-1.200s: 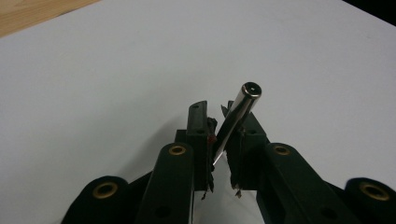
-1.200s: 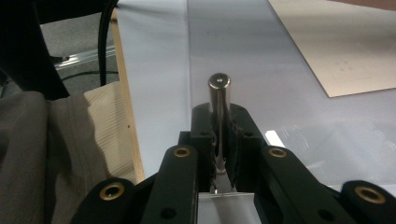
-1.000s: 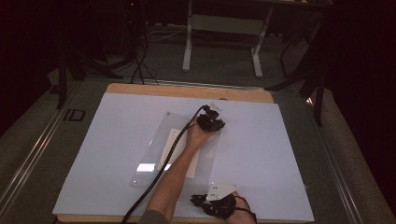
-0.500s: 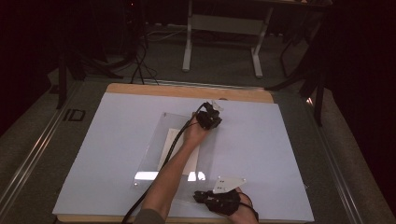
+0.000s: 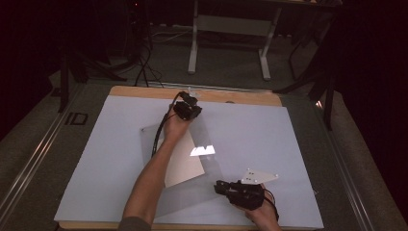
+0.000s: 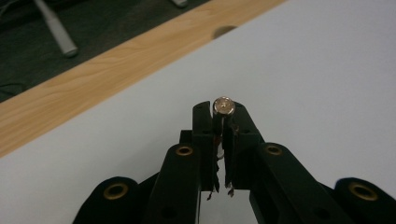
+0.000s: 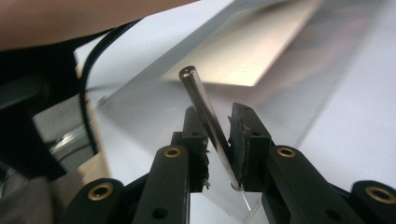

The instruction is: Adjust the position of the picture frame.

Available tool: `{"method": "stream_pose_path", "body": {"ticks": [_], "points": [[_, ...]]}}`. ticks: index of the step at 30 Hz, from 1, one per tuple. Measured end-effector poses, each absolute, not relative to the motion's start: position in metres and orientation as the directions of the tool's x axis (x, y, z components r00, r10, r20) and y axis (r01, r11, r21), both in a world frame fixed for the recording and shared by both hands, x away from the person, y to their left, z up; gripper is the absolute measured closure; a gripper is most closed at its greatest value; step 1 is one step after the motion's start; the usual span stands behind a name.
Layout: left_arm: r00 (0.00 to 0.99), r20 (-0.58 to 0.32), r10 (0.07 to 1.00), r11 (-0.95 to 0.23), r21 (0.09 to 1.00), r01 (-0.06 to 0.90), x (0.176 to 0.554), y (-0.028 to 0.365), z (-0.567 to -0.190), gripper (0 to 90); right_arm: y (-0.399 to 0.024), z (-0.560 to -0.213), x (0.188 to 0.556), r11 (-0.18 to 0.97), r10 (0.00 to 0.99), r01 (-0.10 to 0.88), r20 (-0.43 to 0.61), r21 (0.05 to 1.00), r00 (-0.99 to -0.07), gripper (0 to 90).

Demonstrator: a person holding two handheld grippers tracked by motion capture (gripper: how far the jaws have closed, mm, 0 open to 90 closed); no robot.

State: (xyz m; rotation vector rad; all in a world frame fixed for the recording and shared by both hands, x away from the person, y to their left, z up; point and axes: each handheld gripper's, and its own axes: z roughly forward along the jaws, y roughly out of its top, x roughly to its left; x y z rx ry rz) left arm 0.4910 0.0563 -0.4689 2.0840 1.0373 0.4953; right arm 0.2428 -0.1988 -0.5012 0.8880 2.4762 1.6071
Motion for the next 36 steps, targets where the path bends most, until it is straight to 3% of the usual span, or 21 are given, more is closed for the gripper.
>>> {"method": "stream_pose_path", "body": {"ticks": [10,18,36], "points": [[0.567,-0.072,0.821,-0.323,0.759,0.565,0.476,0.131,-0.439,85.5,-0.234,-0.469,0.280,0.154,0.588,0.406,0.246,0.901,-0.770,76.7],[0.572,-0.056,0.818,-0.340,0.755,0.561,0.456,0.161,-0.426,85.3,-0.251,-0.454,0.323,0.087,0.603,0.436,0.301,0.896,-0.739,75.0],[0.614,-0.124,0.779,-0.364,0.708,0.605,0.392,0.200,-0.472,83.6,-0.248,-0.482,0.421,0.102,0.682,0.577,0.365,0.811,-0.634,75.8]]}}
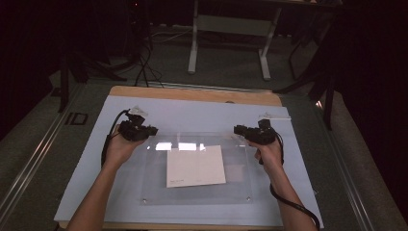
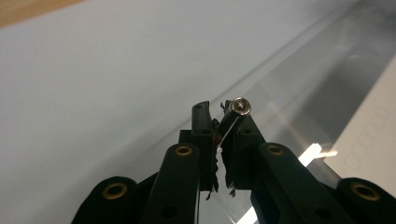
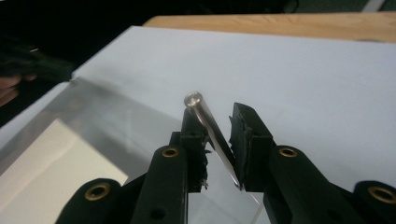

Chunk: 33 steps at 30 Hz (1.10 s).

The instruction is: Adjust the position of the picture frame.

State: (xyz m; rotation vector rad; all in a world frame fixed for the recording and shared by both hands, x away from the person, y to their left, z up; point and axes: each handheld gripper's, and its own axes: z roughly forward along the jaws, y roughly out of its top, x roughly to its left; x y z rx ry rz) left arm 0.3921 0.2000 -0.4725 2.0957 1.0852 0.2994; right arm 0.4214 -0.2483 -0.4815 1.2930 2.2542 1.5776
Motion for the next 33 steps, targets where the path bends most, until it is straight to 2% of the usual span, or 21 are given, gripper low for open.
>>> {"method": "stream_pose_path", "body": {"ticks": [7,13,18,21,25,33], "points": [[0.534,-0.150,0.832,-0.296,0.694,0.656,0.406,0.212,-0.490,82.5,-0.227,-0.498,0.429,0.155,0.699,0.597,0.339,0.788,-0.629,75.9],[0.505,-0.163,0.847,-0.273,0.682,0.678,0.413,0.208,-0.500,82.6,-0.225,-0.506,0.442,0.121,0.718,0.626,0.367,0.771,-0.591,75.5],[0.483,-0.163,0.861,-0.258,0.676,0.690,0.415,0.200,-0.520,82.1,-0.225,-0.522,0.446,0.139,0.757,0.640,0.336,0.755,-0.561,77.1],[0.464,-0.192,0.865,-0.204,0.709,0.675,0.413,0.202,-0.525,81.3,-0.228,-0.533,0.445,0.083,0.753,0.649,0.379,0.756,-0.538,76.5],[0.460,-0.204,0.864,-0.190,0.715,0.673,0.413,0.203,-0.526,80.8,-0.226,-0.532,0.443,0.102,0.765,0.638,0.349,0.764,-0.541,77.0],[0.446,-0.222,0.867,-0.152,0.734,0.662,0.410,0.203,-0.530,79.1,-0.228,-0.534,0.443,0.091,0.755,0.634,0.361,0.768,-0.547,76.6]]}}
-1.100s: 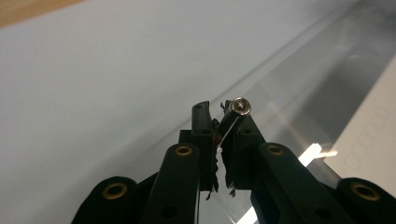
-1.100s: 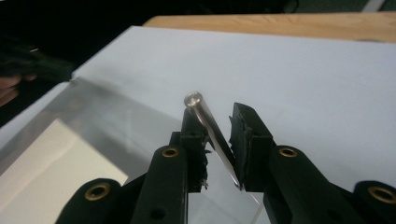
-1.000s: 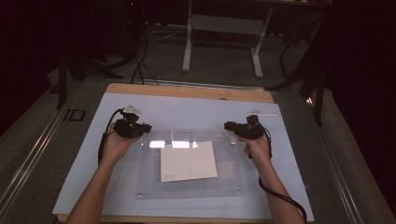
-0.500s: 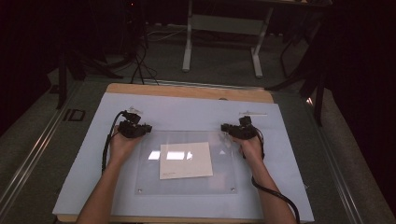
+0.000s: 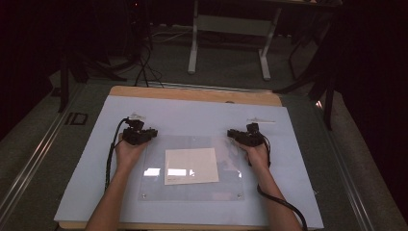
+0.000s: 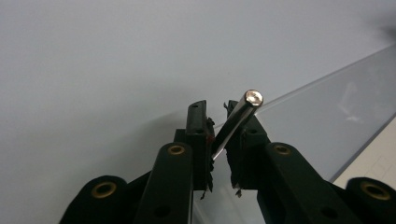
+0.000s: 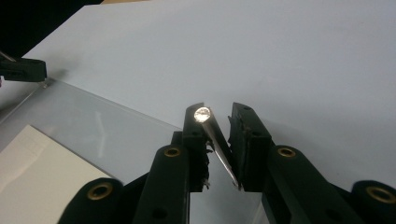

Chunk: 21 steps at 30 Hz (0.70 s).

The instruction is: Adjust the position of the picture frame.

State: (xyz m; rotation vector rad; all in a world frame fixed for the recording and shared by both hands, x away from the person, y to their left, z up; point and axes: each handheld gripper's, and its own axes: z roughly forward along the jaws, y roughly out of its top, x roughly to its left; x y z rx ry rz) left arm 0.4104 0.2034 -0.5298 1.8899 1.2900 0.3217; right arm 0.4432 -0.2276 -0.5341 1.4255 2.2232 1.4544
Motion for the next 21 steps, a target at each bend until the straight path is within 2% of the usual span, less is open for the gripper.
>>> {"method": "stream_pose_path", "body": {"ticks": [4,15,21], "points": [[0.433,-0.233,0.871,-0.119,0.755,0.645,0.407,0.205,-0.533,74.4,-0.228,-0.535,0.443,0.085,0.752,0.631,0.365,0.771,-0.548,76.5],[0.450,-0.172,0.876,-0.130,0.815,0.565,0.389,0.213,-0.519,63.9,-0.226,-0.535,0.440,0.098,0.769,0.618,0.335,0.780,-0.545,77.4],[0.429,-0.161,0.889,-0.105,0.840,0.532,0.379,0.221,-0.516,59.3,-0.226,-0.534,0.438,0.101,0.779,0.613,0.321,0.783,-0.539,77.7]]}}
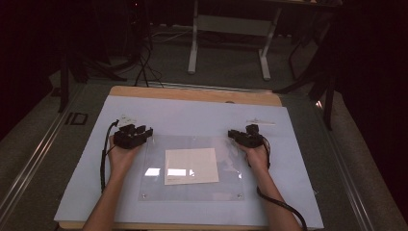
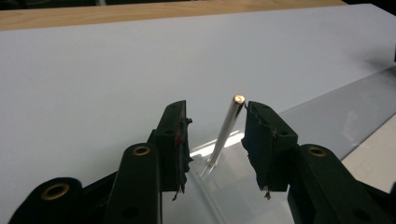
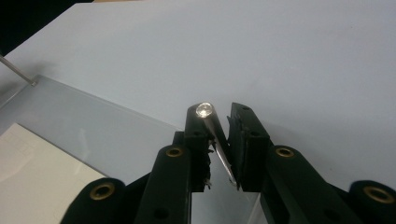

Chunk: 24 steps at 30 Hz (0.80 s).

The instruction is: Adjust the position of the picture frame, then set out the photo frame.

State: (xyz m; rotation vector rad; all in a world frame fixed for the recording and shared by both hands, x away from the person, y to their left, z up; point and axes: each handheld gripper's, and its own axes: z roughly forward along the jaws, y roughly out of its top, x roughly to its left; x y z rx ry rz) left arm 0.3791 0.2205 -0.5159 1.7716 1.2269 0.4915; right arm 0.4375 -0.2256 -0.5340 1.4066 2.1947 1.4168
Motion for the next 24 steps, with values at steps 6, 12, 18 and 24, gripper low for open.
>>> {"method": "stream_pose_path", "body": {"ticks": [6,12,18,24], "points": [[0.430,-0.180,0.885,-0.083,0.847,0.526,0.374,0.226,-0.518,59.8,-0.225,-0.533,0.435,0.128,0.783,0.593,0.286,0.795,-0.553,77.7],[0.437,-0.196,0.878,-0.064,0.856,0.513,0.370,0.224,-0.517,62.5,-0.229,-0.530,0.425,0.155,0.793,0.537,0.220,0.830,-0.569,78.2],[0.449,-0.181,0.875,-0.078,0.862,0.500,0.369,0.218,-0.517,67.4,-0.229,-0.520,0.415,0.189,0.806,0.452,0.126,0.872,-0.578,81.0],[0.453,-0.187,0.872,-0.077,0.861,0.504,0.370,0.216,-0.519,69.2,-0.225,-0.520,0.414,0.237,0.810,0.443,0.076,0.865,-0.582,82.5]]}}
